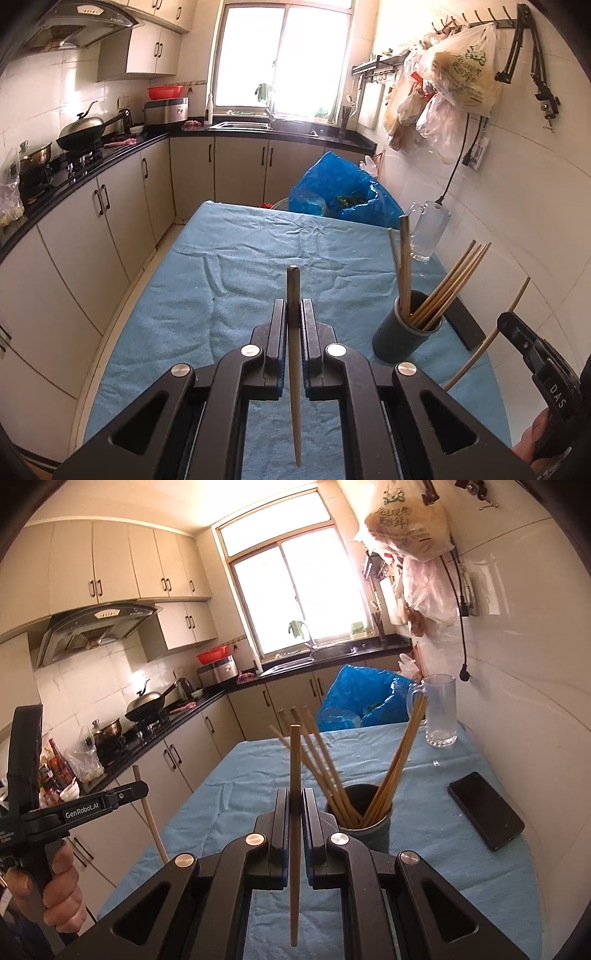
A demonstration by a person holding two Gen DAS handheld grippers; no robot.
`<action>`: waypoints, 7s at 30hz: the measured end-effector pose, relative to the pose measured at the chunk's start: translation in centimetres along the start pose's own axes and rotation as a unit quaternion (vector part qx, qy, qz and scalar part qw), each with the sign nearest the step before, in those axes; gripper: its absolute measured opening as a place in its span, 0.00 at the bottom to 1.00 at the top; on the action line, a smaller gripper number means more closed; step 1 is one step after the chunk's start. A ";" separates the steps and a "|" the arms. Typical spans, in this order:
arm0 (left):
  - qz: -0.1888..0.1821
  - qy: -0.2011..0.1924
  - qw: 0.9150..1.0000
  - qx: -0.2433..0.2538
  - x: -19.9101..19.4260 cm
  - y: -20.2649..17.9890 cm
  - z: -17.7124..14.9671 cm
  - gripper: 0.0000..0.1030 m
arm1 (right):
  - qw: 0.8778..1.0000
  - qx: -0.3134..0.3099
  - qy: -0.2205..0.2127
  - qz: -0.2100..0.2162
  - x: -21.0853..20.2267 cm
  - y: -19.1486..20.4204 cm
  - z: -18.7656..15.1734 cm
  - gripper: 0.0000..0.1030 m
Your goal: Organize utensils
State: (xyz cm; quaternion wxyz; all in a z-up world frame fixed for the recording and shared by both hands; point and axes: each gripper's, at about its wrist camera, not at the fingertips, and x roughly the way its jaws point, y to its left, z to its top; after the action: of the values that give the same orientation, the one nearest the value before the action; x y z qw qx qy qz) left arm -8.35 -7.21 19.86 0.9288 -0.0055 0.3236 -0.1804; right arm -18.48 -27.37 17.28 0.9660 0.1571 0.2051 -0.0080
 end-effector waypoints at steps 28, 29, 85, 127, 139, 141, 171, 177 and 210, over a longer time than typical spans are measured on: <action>-0.049 -0.023 0.998 0.039 -1.2 -5.7 4.3 0.06 | 0.996 0.030 -0.073 -0.037 -5.2 -3.4 3.7 0.07; -0.050 -0.024 0.998 0.040 -1.2 -5.8 4.4 0.06 | 0.996 0.030 -0.074 -0.037 -5.3 -3.5 3.9 0.07; -0.072 -0.023 0.997 0.020 11.1 -10.6 5.5 0.07 | 0.994 0.052 -0.040 -0.088 5.9 -8.2 4.7 0.07; 0.041 -0.042 0.998 0.020 -1.9 -1.9 -6.5 0.95 | 0.971 0.003 -0.040 -0.234 -6.8 -1.9 -3.8 1.00; 0.059 0.025 0.997 0.047 -2.5 -1.9 -11.8 0.96 | 0.971 -0.024 0.001 -0.237 -8.3 0.9 -8.9 1.00; 0.055 0.035 0.997 0.040 -2.7 -2.1 -12.1 0.96 | 0.971 -0.022 -0.005 -0.240 -8.9 0.9 -9.1 1.00; 0.122 -0.020 0.990 0.066 -9.2 -3.3 -15.2 0.96 | 0.970 -0.026 -0.013 -0.243 -11.9 3.5 -10.6 1.00; 0.122 -0.010 0.991 0.061 -8.8 -3.0 -15.2 0.96 | 0.971 -0.028 -0.008 -0.239 -11.2 3.7 -10.9 1.00; 0.120 -0.004 0.991 0.065 -8.3 -3.1 -15.6 0.96 | 0.970 -0.035 -0.001 -0.239 -10.7 3.8 -11.1 1.00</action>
State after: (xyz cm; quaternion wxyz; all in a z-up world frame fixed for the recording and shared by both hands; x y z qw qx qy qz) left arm -24.83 -5.67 12.89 0.9433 0.0932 0.3062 -0.0884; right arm -32.32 -20.85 13.04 0.9411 0.0698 0.2359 -0.2317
